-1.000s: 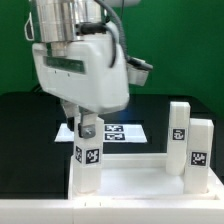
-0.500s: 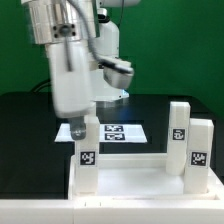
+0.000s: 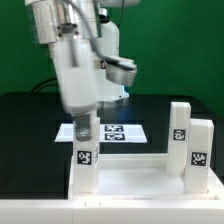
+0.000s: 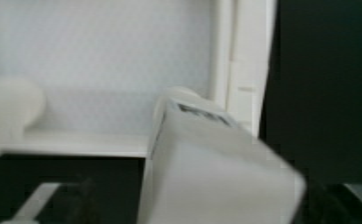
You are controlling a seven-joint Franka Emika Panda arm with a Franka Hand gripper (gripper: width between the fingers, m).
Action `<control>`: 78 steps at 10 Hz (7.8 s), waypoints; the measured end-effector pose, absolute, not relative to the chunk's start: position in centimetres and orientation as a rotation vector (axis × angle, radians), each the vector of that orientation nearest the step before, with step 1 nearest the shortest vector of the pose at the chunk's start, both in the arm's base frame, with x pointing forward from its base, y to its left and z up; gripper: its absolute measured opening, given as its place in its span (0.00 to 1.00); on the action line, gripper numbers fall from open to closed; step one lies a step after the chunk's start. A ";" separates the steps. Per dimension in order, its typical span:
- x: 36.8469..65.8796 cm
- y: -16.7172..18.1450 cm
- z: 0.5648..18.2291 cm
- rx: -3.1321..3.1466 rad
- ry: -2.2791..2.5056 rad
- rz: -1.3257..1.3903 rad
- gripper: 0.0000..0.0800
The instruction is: Assemble desk
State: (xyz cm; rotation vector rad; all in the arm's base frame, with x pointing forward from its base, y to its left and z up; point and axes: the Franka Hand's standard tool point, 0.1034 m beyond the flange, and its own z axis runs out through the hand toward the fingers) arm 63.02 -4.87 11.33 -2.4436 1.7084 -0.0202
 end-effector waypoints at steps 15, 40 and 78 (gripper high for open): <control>63.2 -5.3 11.1 -2.485 1.677 -0.004 0.36; 63.2 -5.2 11.0 -2.449 1.743 -0.013 0.36; 63.4 -4.5 11.2 -1.697 2.417 0.063 0.75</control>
Offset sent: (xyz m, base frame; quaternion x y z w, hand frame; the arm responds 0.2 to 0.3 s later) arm 0.0000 0.0000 0.0000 0.0000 0.0000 -0.1296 0.9916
